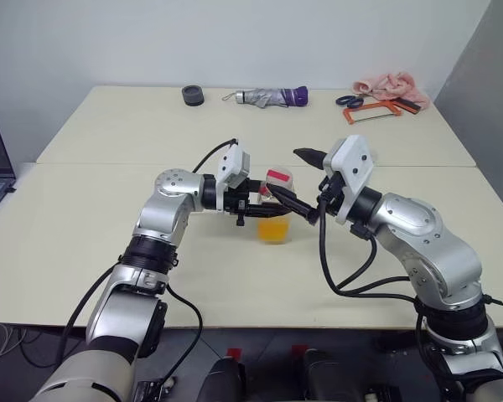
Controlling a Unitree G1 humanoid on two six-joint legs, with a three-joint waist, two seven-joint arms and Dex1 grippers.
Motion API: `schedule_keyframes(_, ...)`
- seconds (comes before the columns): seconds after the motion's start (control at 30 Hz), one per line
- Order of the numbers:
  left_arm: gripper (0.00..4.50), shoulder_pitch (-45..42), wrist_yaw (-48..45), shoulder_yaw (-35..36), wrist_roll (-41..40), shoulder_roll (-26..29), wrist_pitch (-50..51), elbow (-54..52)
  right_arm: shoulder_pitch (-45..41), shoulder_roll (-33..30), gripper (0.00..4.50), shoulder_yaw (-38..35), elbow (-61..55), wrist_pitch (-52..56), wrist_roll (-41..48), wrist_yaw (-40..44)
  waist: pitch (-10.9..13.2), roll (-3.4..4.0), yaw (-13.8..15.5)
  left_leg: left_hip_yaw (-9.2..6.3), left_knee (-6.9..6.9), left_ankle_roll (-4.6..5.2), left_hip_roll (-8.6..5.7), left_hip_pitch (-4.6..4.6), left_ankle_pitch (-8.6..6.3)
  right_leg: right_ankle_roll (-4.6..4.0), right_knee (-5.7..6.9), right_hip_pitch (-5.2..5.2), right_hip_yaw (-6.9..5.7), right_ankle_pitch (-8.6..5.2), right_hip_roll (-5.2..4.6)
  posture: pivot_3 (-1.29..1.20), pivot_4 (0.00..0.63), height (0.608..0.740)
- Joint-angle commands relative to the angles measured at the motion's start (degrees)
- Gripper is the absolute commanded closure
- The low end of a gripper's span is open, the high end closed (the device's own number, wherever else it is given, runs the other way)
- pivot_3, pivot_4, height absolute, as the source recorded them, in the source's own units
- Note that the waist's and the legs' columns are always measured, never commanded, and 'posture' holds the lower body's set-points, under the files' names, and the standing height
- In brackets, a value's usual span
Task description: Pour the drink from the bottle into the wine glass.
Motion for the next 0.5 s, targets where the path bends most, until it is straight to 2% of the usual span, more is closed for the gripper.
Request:
schedule_keyframes(0.03, 2.7, -1.8, -0.4, 1.4, -1.0, 0.5, -0.9, -1.3, -0.3, -0.3, 0.27, -1.9, -1.5, -0.3, 0.5, 0.2, 0.0, 0.0, 0.0, 0.0, 0.0, 0.0, 0.0, 0.0, 0.0, 0.0, 0.0, 0.0, 0.0, 0.0, 0.0, 0.0, 0.15, 0.74)
schedule_keyframes(0.5, 2.7, -1.8, -0.4, 1.6, -0.8, 0.8, -1.2, -1.1, 0.9, -0.8, 0.27, -3.7, -3.4, 2.0, 4.8, 2.0, 0.0, 0.0, 0.0, 0.0, 0.0, 0.0, 0.0, 0.0, 0.0, 0.0, 0.0, 0.0, 0.0, 0.0, 0.0, 0.0, 0.15, 0.74)
